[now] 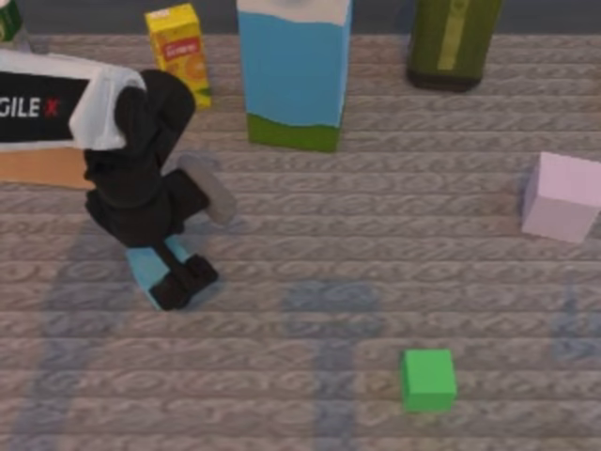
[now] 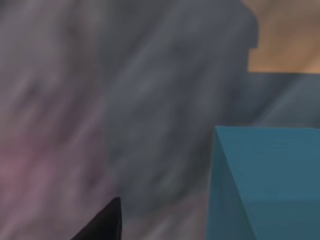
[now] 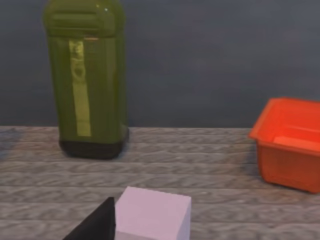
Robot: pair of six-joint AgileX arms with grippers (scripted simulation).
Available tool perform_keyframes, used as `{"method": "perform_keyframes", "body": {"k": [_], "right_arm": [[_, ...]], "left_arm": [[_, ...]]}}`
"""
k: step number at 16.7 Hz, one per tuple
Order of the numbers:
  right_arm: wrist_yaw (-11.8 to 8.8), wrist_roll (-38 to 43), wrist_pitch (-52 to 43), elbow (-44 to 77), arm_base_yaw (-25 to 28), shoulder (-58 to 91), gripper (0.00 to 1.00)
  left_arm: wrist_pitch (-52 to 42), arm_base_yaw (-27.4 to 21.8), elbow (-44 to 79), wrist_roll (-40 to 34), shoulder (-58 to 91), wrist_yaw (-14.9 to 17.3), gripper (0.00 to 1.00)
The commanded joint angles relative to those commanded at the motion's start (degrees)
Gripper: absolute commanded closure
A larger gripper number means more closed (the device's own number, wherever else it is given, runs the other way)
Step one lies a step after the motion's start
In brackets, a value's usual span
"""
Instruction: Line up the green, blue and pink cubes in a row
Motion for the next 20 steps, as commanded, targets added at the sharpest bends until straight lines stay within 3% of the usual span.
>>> {"method": "perform_keyframes", "body": {"k": [9, 20], "right_arm": [[0.0, 0.0, 0.0, 0.0, 0.0, 0.0, 0.0], [0.0, 0.0, 0.0, 0.0, 0.0, 0.0, 0.0]], "left_arm": [[0.0, 0.0, 0.0, 0.0, 0.0, 0.0, 0.98], [-1.9, 0.0, 1.2, -0.3, -1.8, 0.7, 1.0]]}}
